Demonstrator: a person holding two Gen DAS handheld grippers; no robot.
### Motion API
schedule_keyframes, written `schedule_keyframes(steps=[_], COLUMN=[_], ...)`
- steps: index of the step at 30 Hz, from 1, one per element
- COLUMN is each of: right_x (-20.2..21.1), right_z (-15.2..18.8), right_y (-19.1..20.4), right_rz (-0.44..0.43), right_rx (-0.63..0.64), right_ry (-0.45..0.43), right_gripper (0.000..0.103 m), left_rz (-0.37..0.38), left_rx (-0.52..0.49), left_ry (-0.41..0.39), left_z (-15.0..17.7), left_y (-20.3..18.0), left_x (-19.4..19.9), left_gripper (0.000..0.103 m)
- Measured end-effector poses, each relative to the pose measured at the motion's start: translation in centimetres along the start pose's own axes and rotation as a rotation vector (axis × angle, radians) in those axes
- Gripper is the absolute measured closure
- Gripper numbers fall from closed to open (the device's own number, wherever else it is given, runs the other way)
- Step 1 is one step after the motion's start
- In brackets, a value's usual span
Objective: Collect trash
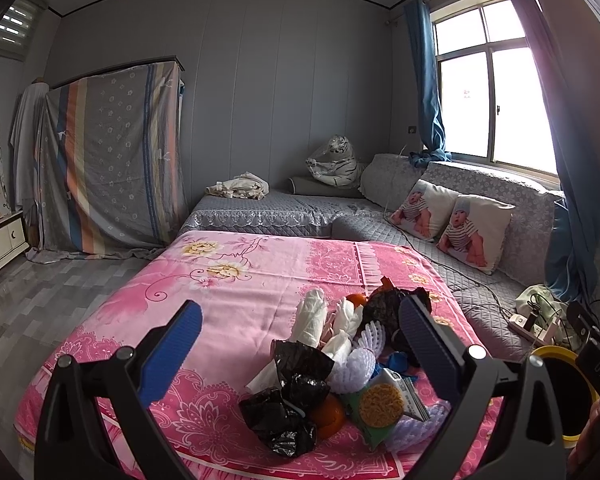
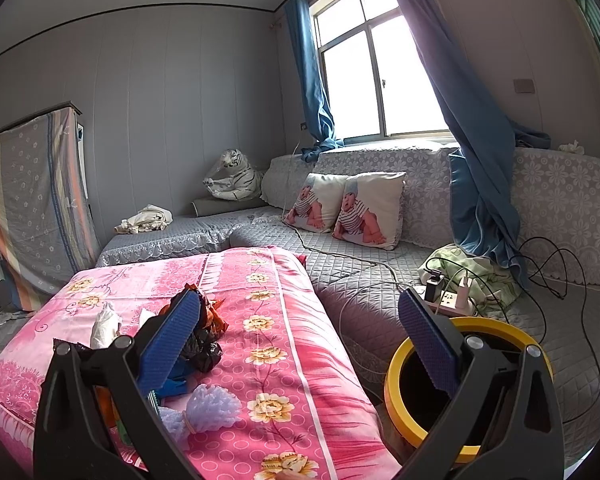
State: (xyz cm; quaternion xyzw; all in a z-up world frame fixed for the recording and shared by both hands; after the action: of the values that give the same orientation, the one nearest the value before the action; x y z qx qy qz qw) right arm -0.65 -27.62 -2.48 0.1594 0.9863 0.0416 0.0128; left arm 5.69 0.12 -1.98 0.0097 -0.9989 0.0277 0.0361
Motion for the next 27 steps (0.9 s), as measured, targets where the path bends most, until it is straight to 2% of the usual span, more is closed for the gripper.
schedule_keyframes(steps=[27], right_x=[-0.11], right_z=[0.33], right_y=[0.14], right_rz=[0.000], right_rx=[0.001], right_ry=[0.006], right_gripper=[0.008], left_rz=[0.006], left_rx=[0.003], left_ry=[0.015], left_z=[0.52], left_y=[-0.06], left_x=[-0.05], left_gripper=[0.007])
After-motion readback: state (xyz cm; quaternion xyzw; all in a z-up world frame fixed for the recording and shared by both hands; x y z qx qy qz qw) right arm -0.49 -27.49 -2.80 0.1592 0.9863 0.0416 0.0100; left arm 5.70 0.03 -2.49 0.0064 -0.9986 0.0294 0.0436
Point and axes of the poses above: each gripper's, at about its wrist camera, not at the fingertips, and x roughly against the way its jaws point, y to its left, z to its underside, the point moved 6 cm from there along -x, roughly the way its jaws point, and after that the axes turned 14 degrees about -y, right-handed, at the moved point
